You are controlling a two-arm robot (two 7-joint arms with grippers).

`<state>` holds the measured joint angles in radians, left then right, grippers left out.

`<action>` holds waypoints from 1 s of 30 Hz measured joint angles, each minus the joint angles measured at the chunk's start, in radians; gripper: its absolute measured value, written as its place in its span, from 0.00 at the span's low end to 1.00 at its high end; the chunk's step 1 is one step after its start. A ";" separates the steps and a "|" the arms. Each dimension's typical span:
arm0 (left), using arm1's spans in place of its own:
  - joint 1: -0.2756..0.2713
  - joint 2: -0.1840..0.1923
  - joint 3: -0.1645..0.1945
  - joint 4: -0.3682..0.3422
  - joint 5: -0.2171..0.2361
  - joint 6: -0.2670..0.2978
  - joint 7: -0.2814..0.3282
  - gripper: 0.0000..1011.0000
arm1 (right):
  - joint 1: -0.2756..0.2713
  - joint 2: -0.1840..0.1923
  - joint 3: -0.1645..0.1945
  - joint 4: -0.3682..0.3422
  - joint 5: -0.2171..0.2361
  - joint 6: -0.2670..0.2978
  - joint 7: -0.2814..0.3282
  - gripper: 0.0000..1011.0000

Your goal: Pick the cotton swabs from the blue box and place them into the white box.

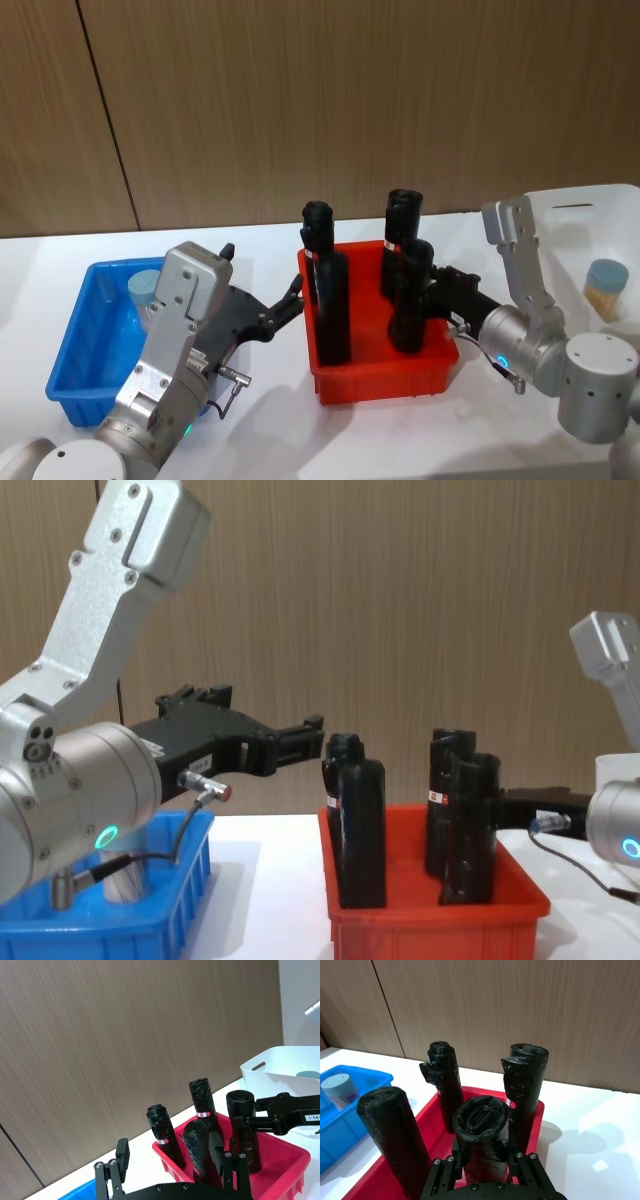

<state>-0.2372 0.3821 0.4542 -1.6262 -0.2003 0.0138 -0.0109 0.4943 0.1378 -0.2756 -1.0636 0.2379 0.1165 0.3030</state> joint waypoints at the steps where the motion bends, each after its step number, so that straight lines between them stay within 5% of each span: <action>1: 0.000 0.000 0.000 0.000 0.000 0.000 0.000 0.99 | -0.001 0.000 0.000 -0.004 0.001 0.001 0.000 0.49; 16: 0.000 0.000 0.000 0.000 0.000 0.000 0.000 0.99 | -0.017 0.012 0.012 -0.109 0.025 0.015 -0.011 0.40; 30: 0.000 0.000 0.000 0.000 0.000 0.000 0.000 0.99 | -0.019 0.058 0.070 -0.235 0.051 0.019 -0.051 0.36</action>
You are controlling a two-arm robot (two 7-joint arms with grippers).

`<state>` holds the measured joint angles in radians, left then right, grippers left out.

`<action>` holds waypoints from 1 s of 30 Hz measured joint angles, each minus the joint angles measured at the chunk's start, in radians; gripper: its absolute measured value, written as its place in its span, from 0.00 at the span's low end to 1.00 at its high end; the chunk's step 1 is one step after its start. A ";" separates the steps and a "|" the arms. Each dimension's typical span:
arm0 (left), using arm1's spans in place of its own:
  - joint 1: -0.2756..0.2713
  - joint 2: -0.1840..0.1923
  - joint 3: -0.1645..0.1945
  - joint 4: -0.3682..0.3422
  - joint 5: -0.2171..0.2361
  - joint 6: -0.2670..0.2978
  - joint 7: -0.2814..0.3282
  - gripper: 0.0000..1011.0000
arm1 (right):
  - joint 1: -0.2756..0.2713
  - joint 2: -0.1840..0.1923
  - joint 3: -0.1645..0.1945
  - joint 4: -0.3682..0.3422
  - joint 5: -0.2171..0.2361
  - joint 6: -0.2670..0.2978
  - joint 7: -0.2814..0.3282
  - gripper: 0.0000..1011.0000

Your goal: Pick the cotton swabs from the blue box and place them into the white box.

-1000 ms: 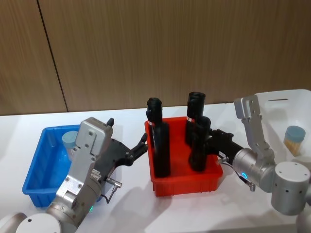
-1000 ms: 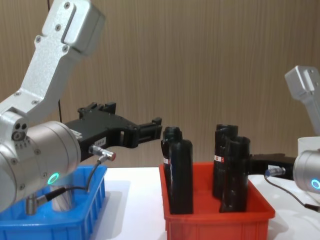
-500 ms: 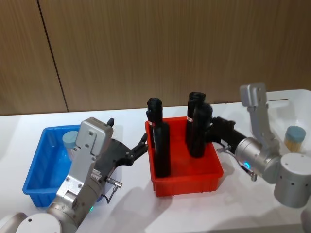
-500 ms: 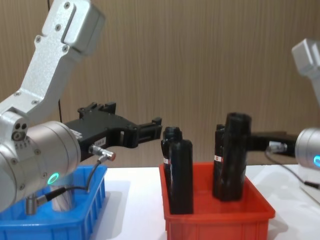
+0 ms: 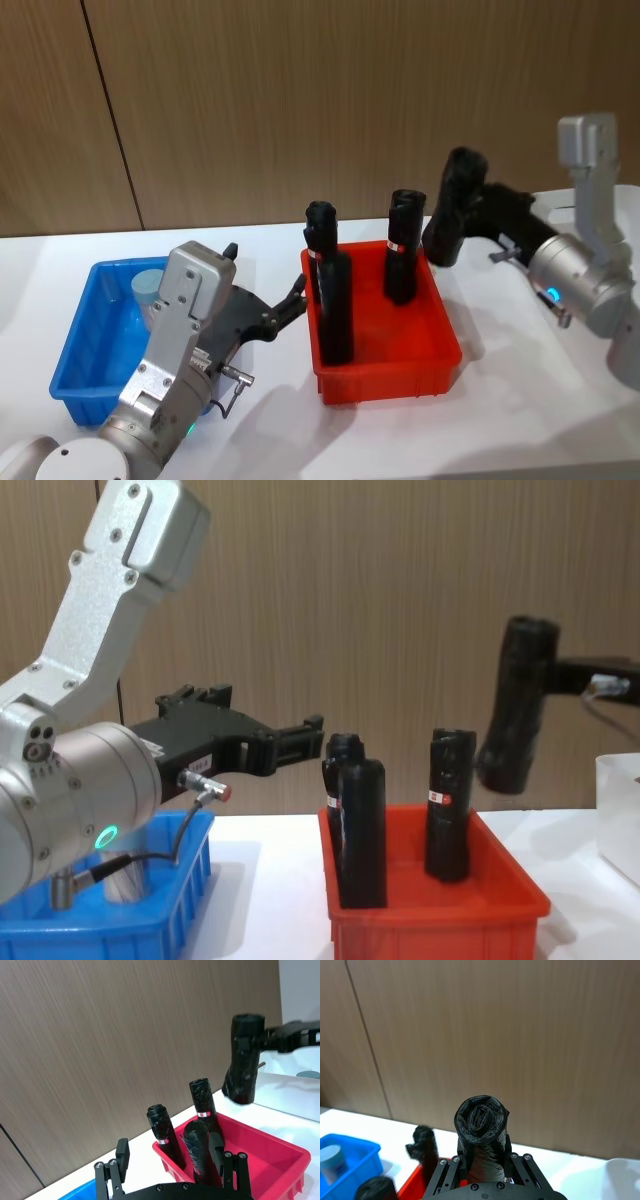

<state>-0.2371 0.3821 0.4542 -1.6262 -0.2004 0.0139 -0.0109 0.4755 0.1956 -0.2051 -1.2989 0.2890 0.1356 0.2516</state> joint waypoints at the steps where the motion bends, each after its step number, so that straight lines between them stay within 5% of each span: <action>1: 0.000 0.000 0.000 0.000 0.000 0.000 0.000 0.99 | 0.000 0.007 0.008 -0.010 0.003 -0.001 -0.005 0.36; 17: 0.000 0.000 0.000 0.000 0.000 0.000 0.000 0.99 | 0.004 0.069 0.079 -0.024 -0.022 -0.038 -0.051 0.36; 30: 0.000 0.000 0.000 0.000 0.000 0.000 0.000 0.99 | 0.041 0.107 0.125 0.079 -0.070 -0.095 -0.082 0.36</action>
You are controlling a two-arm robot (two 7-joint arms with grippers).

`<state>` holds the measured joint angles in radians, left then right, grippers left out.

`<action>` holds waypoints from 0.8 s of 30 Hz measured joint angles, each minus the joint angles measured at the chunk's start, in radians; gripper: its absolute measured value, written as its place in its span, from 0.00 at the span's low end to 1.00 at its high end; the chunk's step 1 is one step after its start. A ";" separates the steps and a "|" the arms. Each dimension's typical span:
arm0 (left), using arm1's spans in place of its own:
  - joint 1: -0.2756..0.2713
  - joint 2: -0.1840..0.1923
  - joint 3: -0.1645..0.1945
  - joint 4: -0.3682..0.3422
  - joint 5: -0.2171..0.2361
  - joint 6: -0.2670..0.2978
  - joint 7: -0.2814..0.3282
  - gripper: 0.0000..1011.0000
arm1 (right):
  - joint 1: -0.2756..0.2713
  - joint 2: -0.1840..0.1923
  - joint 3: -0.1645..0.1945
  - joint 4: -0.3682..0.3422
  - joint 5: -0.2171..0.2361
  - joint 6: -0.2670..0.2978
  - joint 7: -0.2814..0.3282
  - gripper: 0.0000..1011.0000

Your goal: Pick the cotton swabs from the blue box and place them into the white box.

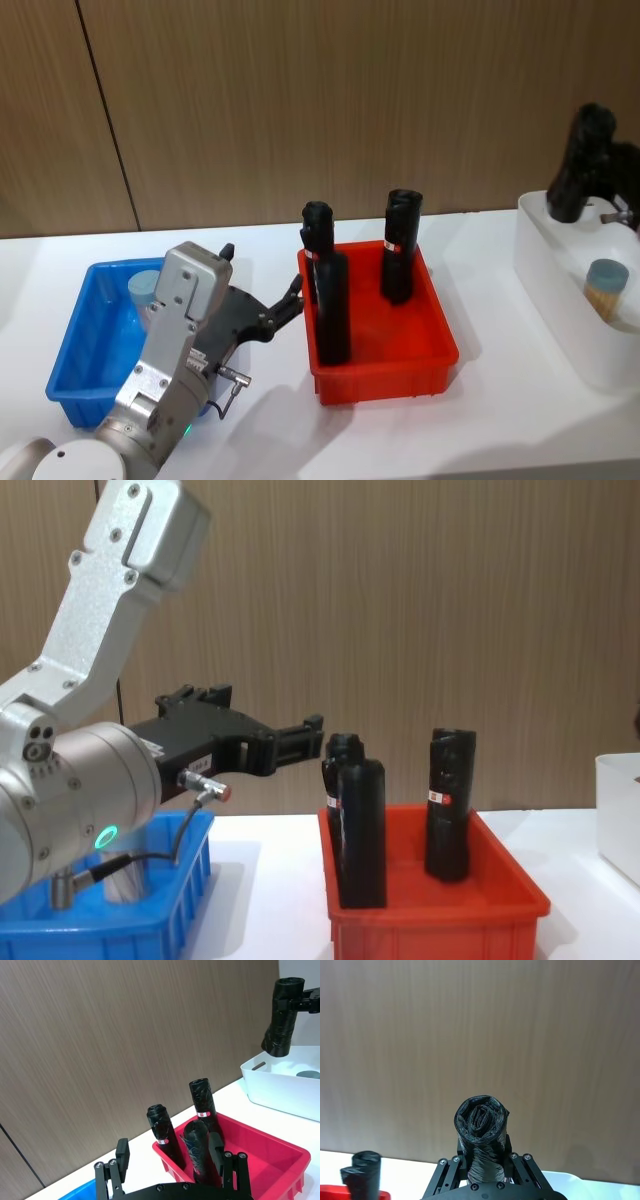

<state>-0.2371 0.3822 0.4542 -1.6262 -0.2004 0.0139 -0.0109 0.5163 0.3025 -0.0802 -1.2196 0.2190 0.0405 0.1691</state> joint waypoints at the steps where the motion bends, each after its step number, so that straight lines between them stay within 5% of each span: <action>1: 0.000 0.000 0.000 0.000 0.000 0.000 0.000 0.99 | 0.000 0.000 0.000 0.000 0.000 0.000 0.000 0.36; 13: 0.000 0.000 0.000 0.000 0.000 0.000 0.000 0.99 | 0.054 0.003 0.008 0.139 -0.027 -0.040 -0.013 0.36; 24: 0.000 0.000 0.000 0.000 0.000 0.000 0.000 0.99 | 0.092 -0.004 0.006 0.231 -0.030 -0.074 -0.016 0.67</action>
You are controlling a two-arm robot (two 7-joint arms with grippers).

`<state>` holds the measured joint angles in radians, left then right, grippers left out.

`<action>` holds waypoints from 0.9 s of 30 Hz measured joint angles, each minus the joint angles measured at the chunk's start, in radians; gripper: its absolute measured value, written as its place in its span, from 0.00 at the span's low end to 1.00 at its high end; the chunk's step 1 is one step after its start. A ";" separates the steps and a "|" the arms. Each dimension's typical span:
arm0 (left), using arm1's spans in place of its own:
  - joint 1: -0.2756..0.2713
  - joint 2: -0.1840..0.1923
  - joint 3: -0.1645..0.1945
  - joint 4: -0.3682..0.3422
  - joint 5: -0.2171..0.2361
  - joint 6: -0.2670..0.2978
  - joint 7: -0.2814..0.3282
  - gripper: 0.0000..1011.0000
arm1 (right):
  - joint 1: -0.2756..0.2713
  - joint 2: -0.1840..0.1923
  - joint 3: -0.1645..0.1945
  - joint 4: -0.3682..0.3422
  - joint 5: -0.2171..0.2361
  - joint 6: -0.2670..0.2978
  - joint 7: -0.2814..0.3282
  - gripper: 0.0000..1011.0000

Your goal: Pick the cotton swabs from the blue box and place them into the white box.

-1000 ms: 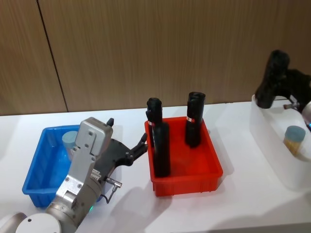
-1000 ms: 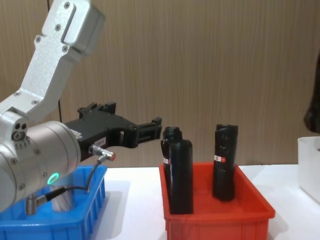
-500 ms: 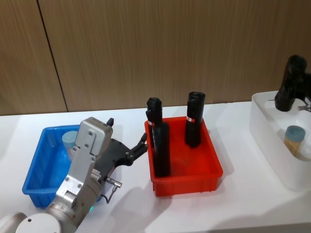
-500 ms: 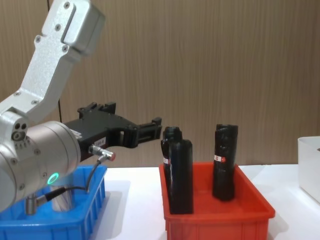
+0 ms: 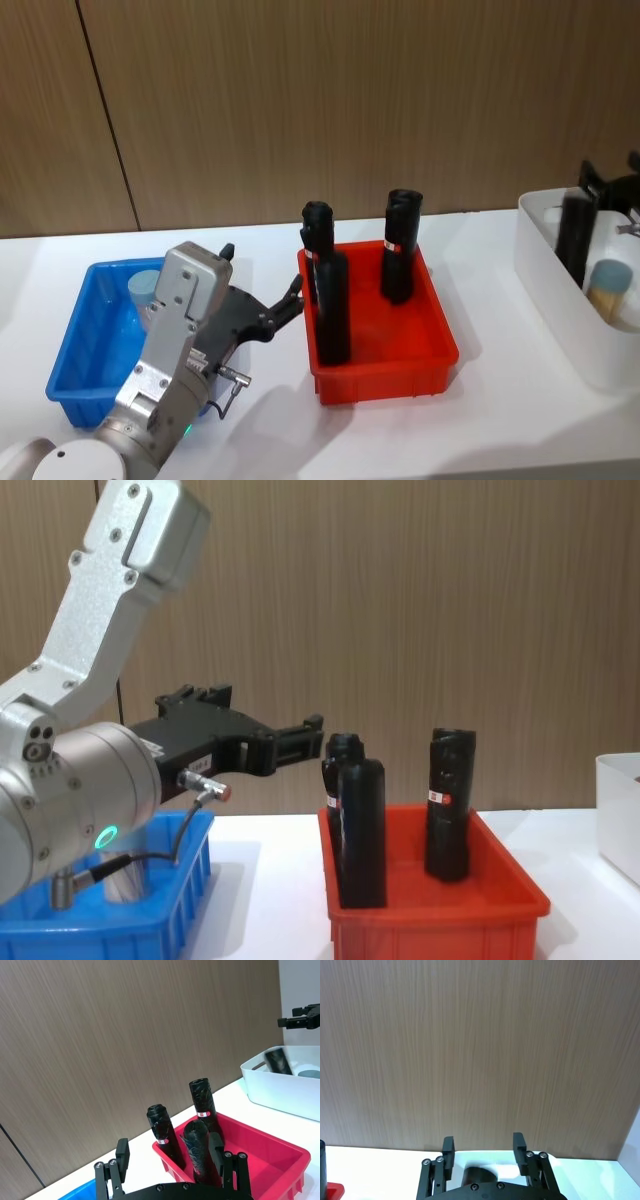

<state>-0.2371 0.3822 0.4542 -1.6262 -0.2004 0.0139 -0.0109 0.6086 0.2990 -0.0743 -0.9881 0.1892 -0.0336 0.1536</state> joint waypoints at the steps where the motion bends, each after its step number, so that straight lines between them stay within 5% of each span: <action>1: 0.000 0.000 0.000 0.000 0.000 0.000 0.000 0.99 | 0.004 -0.001 0.000 0.010 0.000 -0.004 0.000 0.71; 11: 0.000 0.000 0.000 0.000 0.000 0.000 0.000 0.99 | 0.014 -0.003 0.000 0.038 0.002 -0.021 0.004 0.98; 27: 0.000 0.000 0.000 0.000 0.000 0.000 0.000 0.99 | 0.017 -0.005 0.001 0.049 0.003 -0.031 0.007 0.99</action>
<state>-0.2371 0.3821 0.4542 -1.6262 -0.2004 0.0139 -0.0109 0.6253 0.2943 -0.0734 -0.9389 0.1922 -0.0647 0.1609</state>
